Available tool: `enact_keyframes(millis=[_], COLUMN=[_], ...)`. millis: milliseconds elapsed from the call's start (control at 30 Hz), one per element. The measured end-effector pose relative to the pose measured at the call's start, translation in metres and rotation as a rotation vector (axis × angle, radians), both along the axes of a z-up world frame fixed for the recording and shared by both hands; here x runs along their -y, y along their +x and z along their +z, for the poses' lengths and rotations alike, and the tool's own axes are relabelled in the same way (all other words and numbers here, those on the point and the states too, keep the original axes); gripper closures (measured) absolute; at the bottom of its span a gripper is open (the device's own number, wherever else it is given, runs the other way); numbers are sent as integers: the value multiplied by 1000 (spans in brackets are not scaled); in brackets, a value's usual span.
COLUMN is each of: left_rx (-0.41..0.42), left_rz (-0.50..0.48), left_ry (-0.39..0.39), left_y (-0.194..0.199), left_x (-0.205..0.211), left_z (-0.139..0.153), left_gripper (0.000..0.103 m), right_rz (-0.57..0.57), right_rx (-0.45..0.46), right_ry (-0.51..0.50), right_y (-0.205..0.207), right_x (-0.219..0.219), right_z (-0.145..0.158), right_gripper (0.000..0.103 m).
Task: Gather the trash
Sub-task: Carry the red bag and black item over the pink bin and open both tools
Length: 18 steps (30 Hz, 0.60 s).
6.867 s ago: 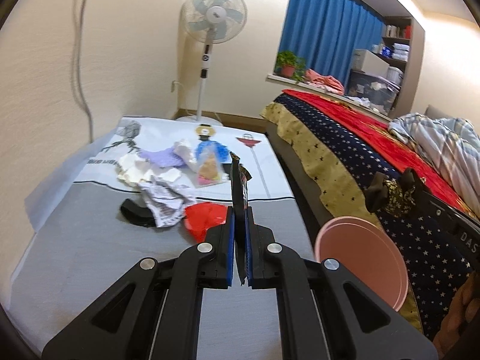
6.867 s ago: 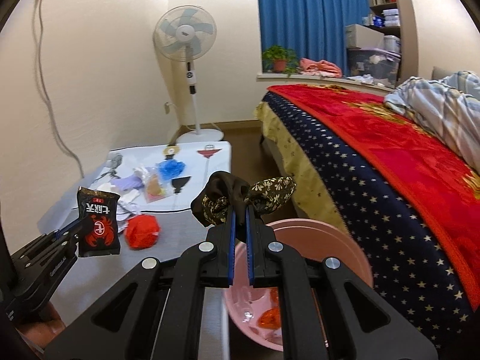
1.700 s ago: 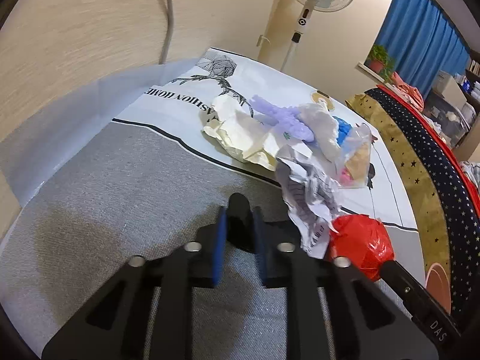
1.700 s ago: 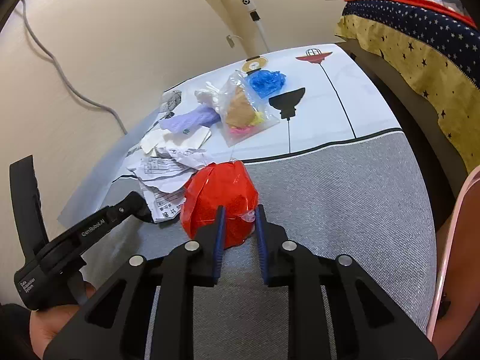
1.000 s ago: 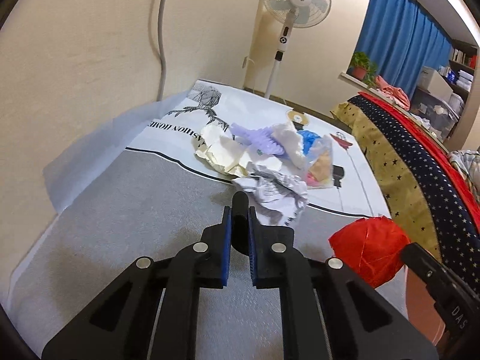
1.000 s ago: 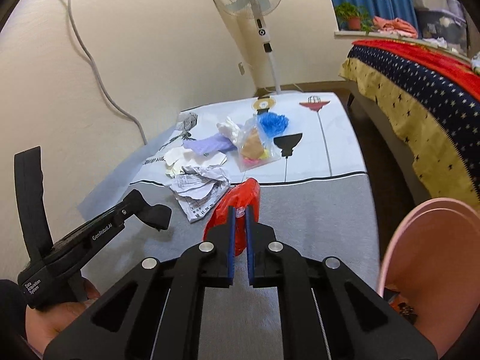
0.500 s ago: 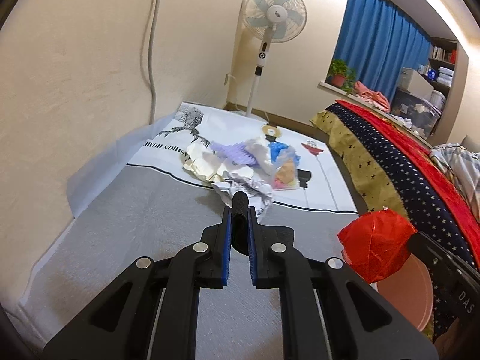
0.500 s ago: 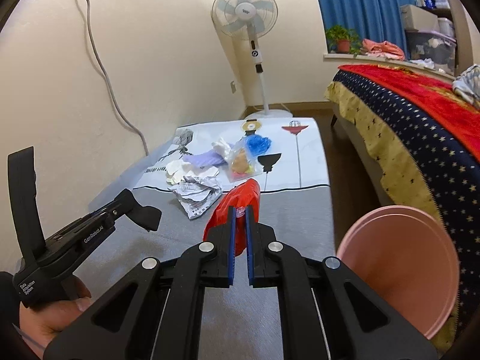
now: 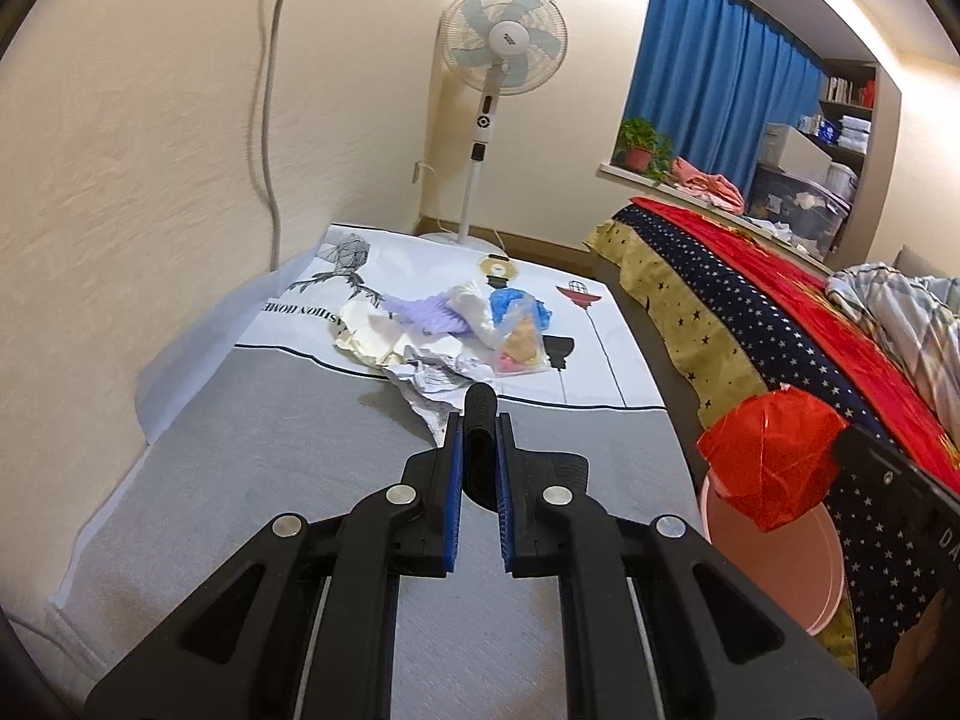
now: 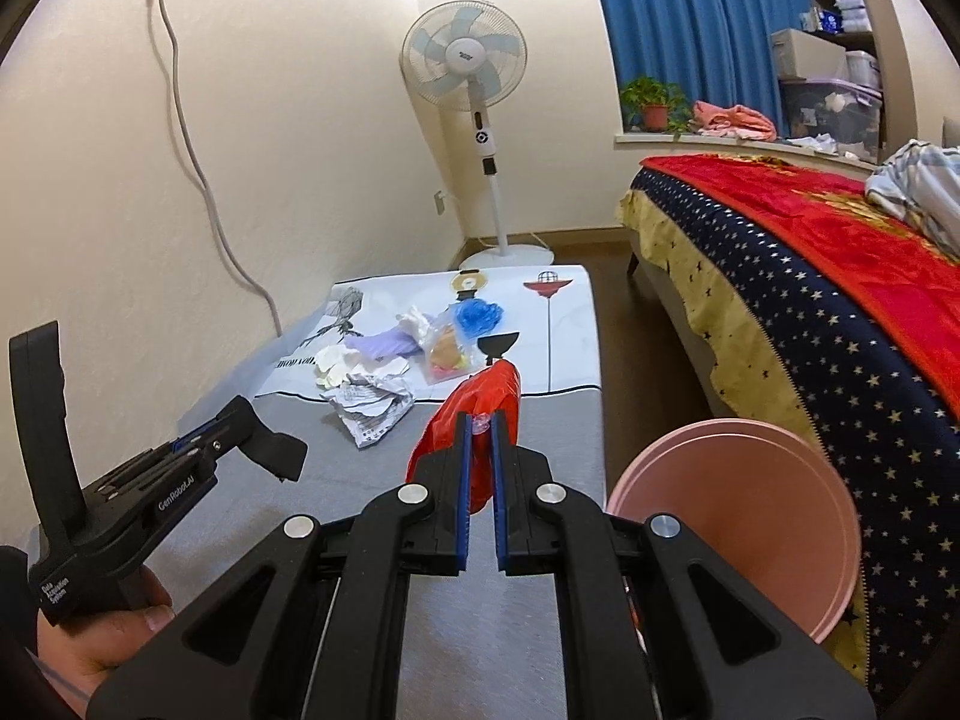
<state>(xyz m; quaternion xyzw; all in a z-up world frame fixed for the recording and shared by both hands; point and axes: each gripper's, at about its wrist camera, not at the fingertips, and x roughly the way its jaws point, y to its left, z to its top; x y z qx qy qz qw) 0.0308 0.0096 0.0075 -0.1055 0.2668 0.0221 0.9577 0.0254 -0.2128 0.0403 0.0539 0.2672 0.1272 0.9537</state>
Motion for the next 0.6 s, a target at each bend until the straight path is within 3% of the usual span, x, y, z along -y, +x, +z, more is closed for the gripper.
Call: enact_keyframes(millis=[600], left_rx=[-6], left_rz=[-52], left_ry=[11], left_y=[10], left_x=[25], left_z=[-7], left_gripper=[93], right_rz=[-108], right_rx=[9], right_ry=[13], right_y=[6], right_x=[31], right_z=[-1], right_gripper=[97])
